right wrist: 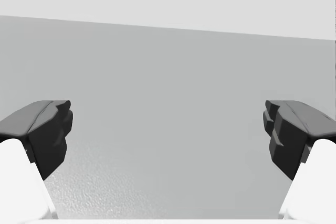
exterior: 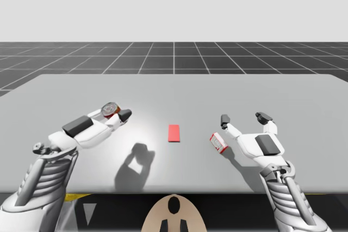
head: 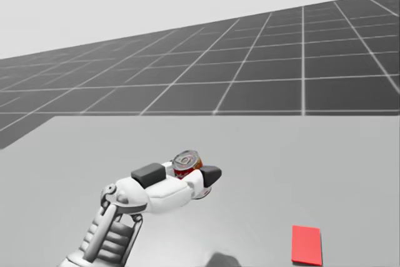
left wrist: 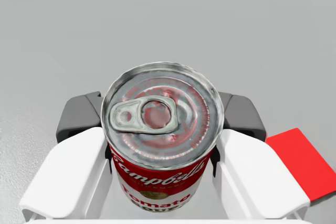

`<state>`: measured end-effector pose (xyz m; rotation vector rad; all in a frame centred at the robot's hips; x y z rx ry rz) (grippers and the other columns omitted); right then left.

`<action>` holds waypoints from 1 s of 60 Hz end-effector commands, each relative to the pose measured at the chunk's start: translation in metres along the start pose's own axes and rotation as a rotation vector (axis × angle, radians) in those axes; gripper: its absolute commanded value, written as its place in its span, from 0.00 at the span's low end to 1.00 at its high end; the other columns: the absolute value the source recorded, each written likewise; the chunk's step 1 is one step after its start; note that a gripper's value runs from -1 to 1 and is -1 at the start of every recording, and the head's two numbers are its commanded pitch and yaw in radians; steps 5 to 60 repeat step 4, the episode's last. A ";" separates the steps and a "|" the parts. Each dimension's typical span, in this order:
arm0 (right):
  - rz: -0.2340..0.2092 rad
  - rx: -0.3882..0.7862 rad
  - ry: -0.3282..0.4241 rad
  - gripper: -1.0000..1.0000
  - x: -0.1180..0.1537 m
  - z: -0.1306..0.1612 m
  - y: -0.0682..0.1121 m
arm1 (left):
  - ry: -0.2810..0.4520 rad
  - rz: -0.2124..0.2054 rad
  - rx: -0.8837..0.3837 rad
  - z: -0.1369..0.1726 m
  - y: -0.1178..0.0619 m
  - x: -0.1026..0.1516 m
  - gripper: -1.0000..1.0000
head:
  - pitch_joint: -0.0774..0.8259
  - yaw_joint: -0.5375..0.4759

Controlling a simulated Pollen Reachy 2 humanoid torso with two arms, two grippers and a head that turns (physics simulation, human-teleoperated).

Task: Look at the card. If it is red, pick the object on the left. If it is green, pick the object on the right.

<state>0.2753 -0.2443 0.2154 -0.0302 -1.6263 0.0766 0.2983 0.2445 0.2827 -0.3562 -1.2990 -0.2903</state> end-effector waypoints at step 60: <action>0.006 -0.006 -0.005 0.00 0.000 0.000 0.000 | -0.243 -0.086 -0.036 0.026 -0.027 0.082 1.00 | 0.42 0.87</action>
